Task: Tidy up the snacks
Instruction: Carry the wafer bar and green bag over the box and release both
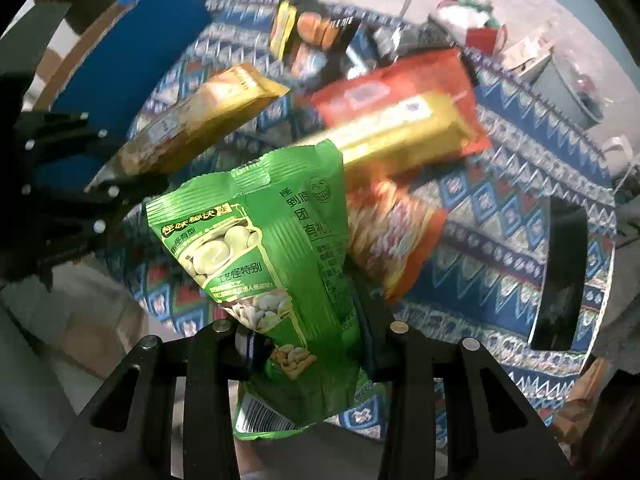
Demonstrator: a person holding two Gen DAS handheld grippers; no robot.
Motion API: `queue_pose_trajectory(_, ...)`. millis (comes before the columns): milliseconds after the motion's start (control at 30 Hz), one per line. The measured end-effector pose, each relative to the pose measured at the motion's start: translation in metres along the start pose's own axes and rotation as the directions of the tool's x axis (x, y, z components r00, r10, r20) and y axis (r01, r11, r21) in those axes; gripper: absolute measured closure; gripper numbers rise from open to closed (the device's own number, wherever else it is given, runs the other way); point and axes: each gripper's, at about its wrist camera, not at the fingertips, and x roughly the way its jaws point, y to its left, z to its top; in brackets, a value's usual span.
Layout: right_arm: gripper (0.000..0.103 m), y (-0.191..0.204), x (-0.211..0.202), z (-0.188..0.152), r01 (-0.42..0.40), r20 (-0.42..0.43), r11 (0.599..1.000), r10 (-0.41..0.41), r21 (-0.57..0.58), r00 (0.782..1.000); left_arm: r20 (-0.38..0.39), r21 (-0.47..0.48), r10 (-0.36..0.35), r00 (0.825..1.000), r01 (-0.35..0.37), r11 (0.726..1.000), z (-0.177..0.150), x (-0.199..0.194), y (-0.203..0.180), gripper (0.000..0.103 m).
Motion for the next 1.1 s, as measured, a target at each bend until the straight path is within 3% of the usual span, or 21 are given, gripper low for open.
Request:
queue_pose_trajectory(233,0.066,-0.006,-0.019,0.022,0.032,0.105,0.999,-0.036,0.043,0.994,0.074,-0.034,0.047,0.996,-0.045,0.998,0.001,-0.024,0.011,0.072)
queue_pose_trajectory(633,0.066,0.012,-0.061,0.071,0.03,0.28,0.996,-0.051,0.08,0.959,0.163,-0.108,0.081,0.983,-0.064,0.992,0.008,-0.063,0.041,0.072)
queue_pose_trajectory(1100,0.066,0.055,-0.079,0.108,-0.016,0.347,1.0,0.006,0.026,0.938,0.219,-0.201,0.129,0.967,-0.085,0.976,-0.003,-0.094,0.085,0.072)
